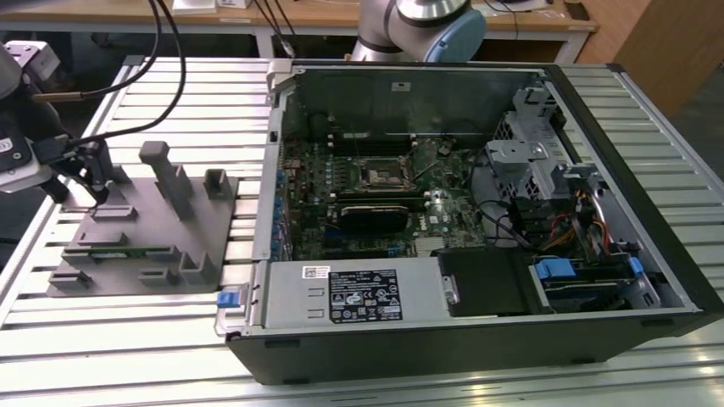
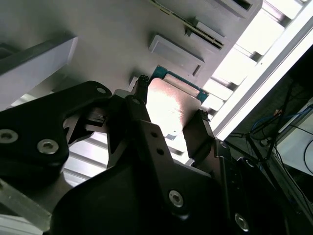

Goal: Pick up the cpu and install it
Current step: 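Pick up the cpu and move it towards the insertion slot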

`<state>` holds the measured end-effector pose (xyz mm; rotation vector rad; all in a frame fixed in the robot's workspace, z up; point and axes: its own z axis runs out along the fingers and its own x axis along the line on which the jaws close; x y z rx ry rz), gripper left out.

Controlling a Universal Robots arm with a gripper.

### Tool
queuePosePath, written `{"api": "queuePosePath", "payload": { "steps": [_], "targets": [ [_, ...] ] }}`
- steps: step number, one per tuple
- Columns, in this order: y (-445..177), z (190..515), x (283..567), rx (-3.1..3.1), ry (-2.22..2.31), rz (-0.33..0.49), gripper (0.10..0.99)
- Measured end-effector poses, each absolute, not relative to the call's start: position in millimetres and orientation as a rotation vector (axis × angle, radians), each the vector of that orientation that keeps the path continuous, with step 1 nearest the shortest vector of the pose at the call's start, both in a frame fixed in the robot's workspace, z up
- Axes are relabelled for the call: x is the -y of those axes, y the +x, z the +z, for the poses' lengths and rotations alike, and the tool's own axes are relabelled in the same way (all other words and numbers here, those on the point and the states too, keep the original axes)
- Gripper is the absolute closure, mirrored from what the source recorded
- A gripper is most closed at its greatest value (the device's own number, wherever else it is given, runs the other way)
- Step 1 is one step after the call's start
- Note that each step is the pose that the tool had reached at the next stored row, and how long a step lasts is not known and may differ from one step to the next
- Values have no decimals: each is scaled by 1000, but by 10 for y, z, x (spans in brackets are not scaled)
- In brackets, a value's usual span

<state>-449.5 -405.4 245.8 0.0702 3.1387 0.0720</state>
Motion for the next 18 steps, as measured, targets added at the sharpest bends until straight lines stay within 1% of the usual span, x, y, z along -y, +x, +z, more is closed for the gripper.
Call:
{"api": "queuePosePath", "payload": {
  "steps": [18],
  "targets": [
    [-4496, 2534, 4054, -3139, 70, 72, 545]
  ]
}}
